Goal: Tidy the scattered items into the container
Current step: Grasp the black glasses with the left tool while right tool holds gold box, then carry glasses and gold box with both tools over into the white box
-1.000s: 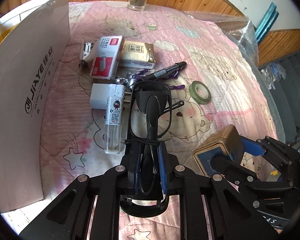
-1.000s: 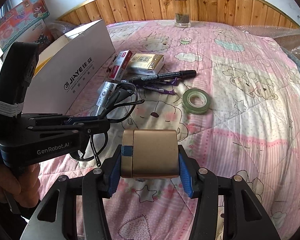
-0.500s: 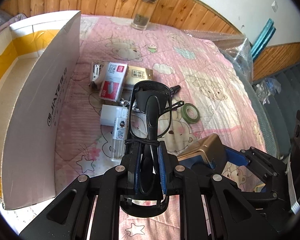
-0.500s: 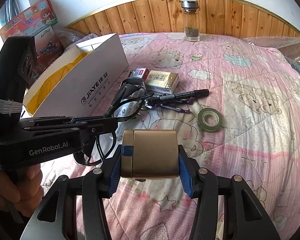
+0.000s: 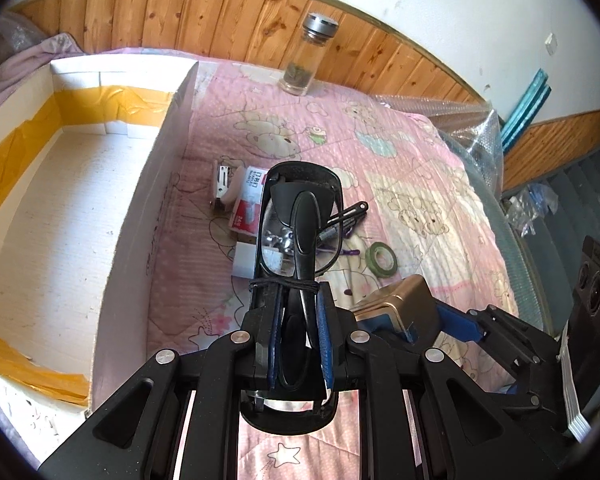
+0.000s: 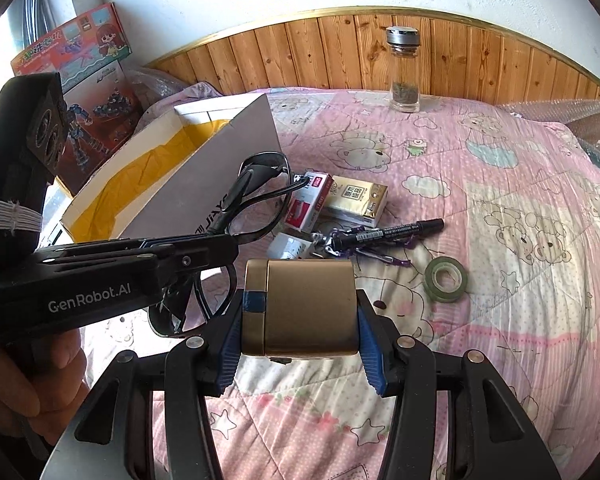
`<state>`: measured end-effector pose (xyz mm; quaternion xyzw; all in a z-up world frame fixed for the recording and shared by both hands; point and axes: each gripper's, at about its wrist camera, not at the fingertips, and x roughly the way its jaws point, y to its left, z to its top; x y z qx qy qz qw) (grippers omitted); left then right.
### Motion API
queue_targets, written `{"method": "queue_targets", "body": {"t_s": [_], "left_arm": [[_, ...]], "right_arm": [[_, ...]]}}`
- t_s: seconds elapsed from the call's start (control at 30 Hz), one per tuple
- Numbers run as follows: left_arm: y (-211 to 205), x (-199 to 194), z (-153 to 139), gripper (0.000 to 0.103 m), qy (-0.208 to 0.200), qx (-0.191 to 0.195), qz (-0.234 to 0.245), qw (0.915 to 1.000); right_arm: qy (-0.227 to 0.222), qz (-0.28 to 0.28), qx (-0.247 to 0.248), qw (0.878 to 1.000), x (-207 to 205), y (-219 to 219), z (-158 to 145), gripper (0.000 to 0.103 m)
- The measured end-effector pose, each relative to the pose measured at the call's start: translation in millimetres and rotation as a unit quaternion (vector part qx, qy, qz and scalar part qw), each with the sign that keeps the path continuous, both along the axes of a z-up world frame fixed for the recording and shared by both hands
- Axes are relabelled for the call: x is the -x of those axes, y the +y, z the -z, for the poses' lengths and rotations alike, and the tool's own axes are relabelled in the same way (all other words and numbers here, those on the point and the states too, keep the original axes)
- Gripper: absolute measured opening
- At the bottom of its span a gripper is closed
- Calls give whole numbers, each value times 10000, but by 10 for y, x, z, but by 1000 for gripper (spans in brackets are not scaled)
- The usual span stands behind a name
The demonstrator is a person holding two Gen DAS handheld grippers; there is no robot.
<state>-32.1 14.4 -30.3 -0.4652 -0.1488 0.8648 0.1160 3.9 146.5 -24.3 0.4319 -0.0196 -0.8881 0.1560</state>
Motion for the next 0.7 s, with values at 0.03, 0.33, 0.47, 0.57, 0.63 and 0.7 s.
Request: {"method": "queue_targets", "body": {"t_s": [0.03, 0.33, 0.47, 0.57, 0.63, 0.7], "left_arm": [[-21, -5, -7, 17, 4, -20, -13, 10000], [-183, 10, -91, 17, 39, -228, -154, 9996], [-224, 38, -147, 17, 115, -274, -166, 9994], [-261, 61, -132, 17, 83, -322, -195, 9993], [-292, 68, -127, 17, 70, -366, -208, 9991], [-312, 66, -139, 17, 78, -399, -205, 9990]], "right_arm": [[27, -8, 11, 10000, -3, -22, -23, 52], [131, -115, 50, 9998, 30, -225, -115, 52], [181, -117, 82, 9997, 73, -272, -148, 52], [234, -105, 112, 9996, 92, -287, -186, 52], [250, -94, 141, 9995, 106, -287, -207, 52], [267, -71, 162, 9995, 118, -284, -223, 52]]}}
